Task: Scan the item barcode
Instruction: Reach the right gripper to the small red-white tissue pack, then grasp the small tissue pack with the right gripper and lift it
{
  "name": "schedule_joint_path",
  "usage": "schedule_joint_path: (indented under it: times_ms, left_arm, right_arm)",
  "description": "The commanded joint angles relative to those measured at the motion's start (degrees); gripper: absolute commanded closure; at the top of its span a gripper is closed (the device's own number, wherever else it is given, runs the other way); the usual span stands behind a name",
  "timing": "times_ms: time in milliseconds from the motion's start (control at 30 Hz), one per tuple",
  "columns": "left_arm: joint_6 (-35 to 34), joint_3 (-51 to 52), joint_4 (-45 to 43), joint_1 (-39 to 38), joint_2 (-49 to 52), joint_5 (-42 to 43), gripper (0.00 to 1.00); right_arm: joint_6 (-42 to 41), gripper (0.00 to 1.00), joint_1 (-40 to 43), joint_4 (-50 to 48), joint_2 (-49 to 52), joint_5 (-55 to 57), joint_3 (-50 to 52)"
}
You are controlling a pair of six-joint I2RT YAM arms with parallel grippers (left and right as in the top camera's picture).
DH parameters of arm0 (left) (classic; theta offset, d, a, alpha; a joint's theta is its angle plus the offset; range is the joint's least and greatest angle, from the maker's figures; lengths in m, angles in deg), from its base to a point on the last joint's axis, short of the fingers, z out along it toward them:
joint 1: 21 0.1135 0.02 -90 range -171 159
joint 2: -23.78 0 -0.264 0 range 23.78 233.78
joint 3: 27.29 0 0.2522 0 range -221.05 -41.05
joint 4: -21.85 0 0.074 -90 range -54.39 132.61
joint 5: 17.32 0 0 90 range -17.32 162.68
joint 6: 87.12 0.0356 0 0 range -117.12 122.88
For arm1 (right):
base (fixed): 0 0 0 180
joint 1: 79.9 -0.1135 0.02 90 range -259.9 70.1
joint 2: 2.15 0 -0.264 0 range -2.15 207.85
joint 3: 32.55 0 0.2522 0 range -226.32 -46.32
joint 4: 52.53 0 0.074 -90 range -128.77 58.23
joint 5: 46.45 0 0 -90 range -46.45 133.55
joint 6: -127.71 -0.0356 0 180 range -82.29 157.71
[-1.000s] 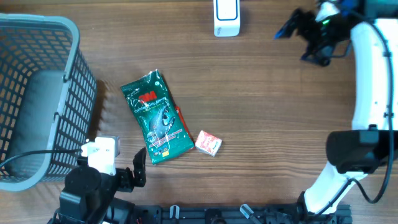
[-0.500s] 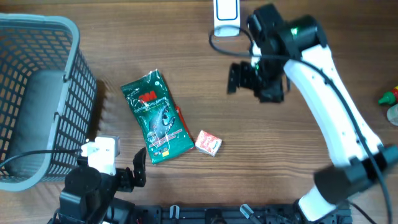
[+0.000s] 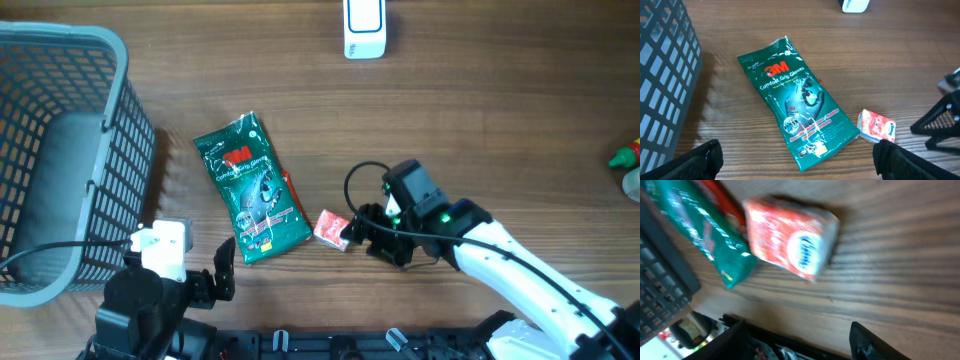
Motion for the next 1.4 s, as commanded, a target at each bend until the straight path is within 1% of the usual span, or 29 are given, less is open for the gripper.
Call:
schedule_joint_path:
  times_ms: [0, 100, 167, 267, 333, 367, 433, 567, 600, 633, 667, 700, 733, 833, 933, 1000, 1067, 1100, 1167, 1200, 1233, 1267, 1300, 1367]
  left_arm:
    - [-0.3, -0.4, -0.1, 0.3, 0.0, 0.5, 0.0]
    - [-0.3, -0.4, -0.1, 0.3, 0.0, 0.5, 0.0]
    - [-0.3, -0.4, -0.1, 0.3, 0.0, 0.5, 0.0]
    - [-0.3, -0.4, -0.1, 0.3, 0.0, 0.5, 0.0]
    - [-0.3, -0.4, -0.1, 0.3, 0.0, 0.5, 0.0]
    - [-0.3, -0.4, -0.1, 0.3, 0.0, 0.5, 0.0]
    - [-0.3, -0.4, -0.1, 0.3, 0.0, 0.5, 0.0]
    - [-0.3, -0.4, -0.1, 0.3, 0.0, 0.5, 0.0]
    - [-0.3, -0.4, -0.1, 0.3, 0.0, 0.5, 0.0]
    - [-0.3, -0.4, -0.1, 0.3, 0.0, 0.5, 0.0]
    - [-0.3, -0.4, -0.1, 0.3, 0.0, 0.5, 0.0]
    - [-0.3, -0.4, -0.1, 0.3, 0.0, 0.5, 0.0]
    - [-0.3, -0.4, -0.1, 0.3, 0.0, 0.5, 0.0]
    - [-0.3, -0.4, -0.1, 0.3, 0.0, 0.5, 0.0]
    - [-0.3, -0.4, -0.1, 0.3, 0.0, 0.5, 0.0]
    - [-0.3, -0.4, -0.1, 0.3, 0.0, 0.5, 0.0]
    - [-0.3, -0.4, -0.1, 0.3, 0.0, 0.5, 0.0]
    - [-0.3, -0.4, -0.1, 0.3, 0.0, 0.5, 0.0]
    - [-0.3, -0.4, -0.1, 0.3, 0.0, 0.5, 0.0]
    - [-0.3, -0.4, -0.1, 0.3, 0.0, 0.5, 0.0]
    - [-0.3, -0.4, -0.1, 0.3, 0.0, 0.5, 0.0]
    - [-0.3, -0.4, -0.1, 0.3, 0.0, 0.5, 0.0]
    - [-0.3, -0.4, -0.1, 0.3, 0.0, 0.5, 0.0]
    - [-0.3, -0.4, -0.1, 0.3, 0.0, 0.5, 0.0]
  right_arm:
    - [-13.2, 0.4, -3.0, -10.7, 2.7, -0.8, 6.8]
    - [-13.7, 0.42, -4.5, -14.4, 4.0, 2.9, 7.1]
    - [-15.6, 0.43, -5.7, -16.9, 5.4, 5.5, 7.1]
    - [-18.3, 0.43, -6.9, -16.3, 7.9, 10.3, 7.1]
    - [-21.4, 0.43, -6.9, -16.6, 10.4, 10.7, 7.1]
    - [-22.8, 0.44, -6.9, -17.6, 12.0, 10.7, 7.1]
    - [-23.7, 0.51, -6.9, -19.8, 14.2, 10.6, 7.1]
    - [-23.6, 0.58, -6.9, -22.7, 16.1, 10.7, 7.1]
    - [-23.6, 0.62, -6.9, -22.7, 16.1, 10.7, 7.1]
    - [-23.6, 0.71, -6.9, -22.7, 16.1, 10.7, 7.1]
    - [-23.4, 0.81, -6.9, -22.6, 16.1, 10.6, 7.1]
    - [-22.9, 0.94, -6.9, -22.6, 16.1, 10.0, 7.1]
    - [-21.7, 0.96, -6.9, -22.8, 16.1, 9.1, 7.1]
    - [-16.7, 0.96, -6.5, -23.3, 14.6, 8.7, 7.1]
    - [-5.8, 0.96, -5.4, -23.7, 9.2, 8.8, 6.9]
    - [6.5, 0.96, -5.2, -25.0, 2.9, 8.4, 6.8]
    - [19.0, 0.96, -5.2, -25.5, -3.1, 5.4, 6.8]
    - [26.2, 0.96, -5.2, -25.1, -6.4, 3.5, 6.8]
    - [37.0, 0.96, -5.2, -24.2, -10.9, 1.7, 6.8]
    - [44.3, 0.96, -5.2, -24.1, -13.5, 1.1, 6.8]
    - [48.2, 0.96, -5.2, -24.1, -15.1, 1.1, 6.8]
    - [54.6, 0.96, -5.2, -24.3, -17.2, 1.0, 6.8]
    - [59.0, 0.96, -5.2, -25.1, -18.9, -0.8, 6.8]
    - [65.4, 0.96, -5.2, -28.0, -21.3, -8.2, 6.8]
